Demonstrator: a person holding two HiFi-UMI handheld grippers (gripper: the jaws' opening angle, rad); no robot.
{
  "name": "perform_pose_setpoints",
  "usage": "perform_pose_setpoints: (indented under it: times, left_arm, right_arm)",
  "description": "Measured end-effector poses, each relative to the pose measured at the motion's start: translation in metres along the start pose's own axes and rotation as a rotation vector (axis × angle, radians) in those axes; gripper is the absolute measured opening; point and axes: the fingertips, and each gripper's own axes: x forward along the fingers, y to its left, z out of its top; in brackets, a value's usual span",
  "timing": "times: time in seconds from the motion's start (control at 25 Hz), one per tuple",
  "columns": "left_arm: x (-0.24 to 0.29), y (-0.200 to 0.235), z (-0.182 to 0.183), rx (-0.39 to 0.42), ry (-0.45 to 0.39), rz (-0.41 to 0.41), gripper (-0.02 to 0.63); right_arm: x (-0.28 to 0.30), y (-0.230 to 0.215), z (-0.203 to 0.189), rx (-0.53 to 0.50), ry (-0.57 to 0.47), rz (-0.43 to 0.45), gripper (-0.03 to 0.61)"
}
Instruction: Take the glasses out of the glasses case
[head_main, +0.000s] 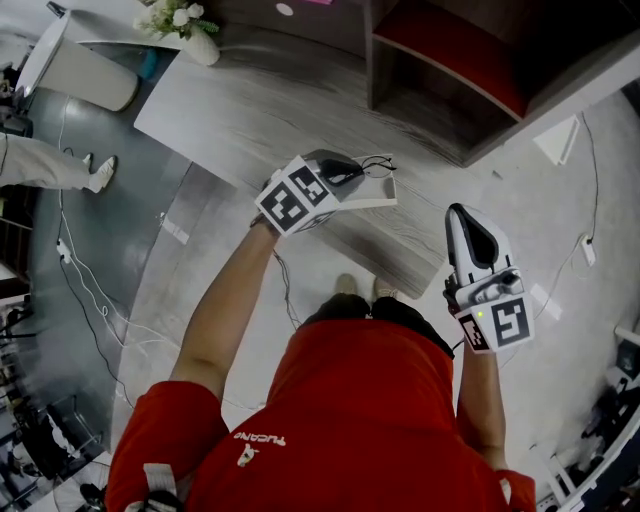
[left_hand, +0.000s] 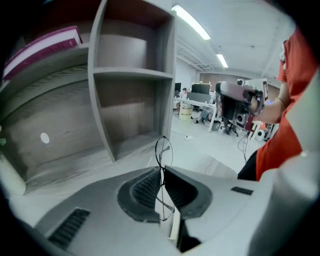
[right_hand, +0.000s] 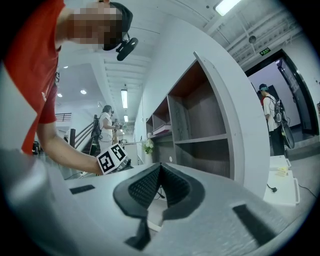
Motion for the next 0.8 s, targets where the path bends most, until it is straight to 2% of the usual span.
perform_pose_setpoints:
  times: [0.36, 0.6, 0.8]
  left_arm:
    - [-0.07, -0.016, 0.051, -0.135, -0.342, 0.144, 0.028]
    - [-0.113, -0.037, 0.071, -0.192, -0.552, 0.214, 0.028]
    - [-0.148, -0.06, 0.091, -0.208, -0.721, 0.259, 0.028]
  right_arm:
    - [-0.001, 0.023, 0.015, 0.002, -0.04, 0.057, 0.005]
    - [-0.002, 0.043, 0.023, -0.008, -0.064, 0.097, 0.005]
    - [-0.005, 0.057, 0.03, -0.01, -0.079, 0.127, 0.005]
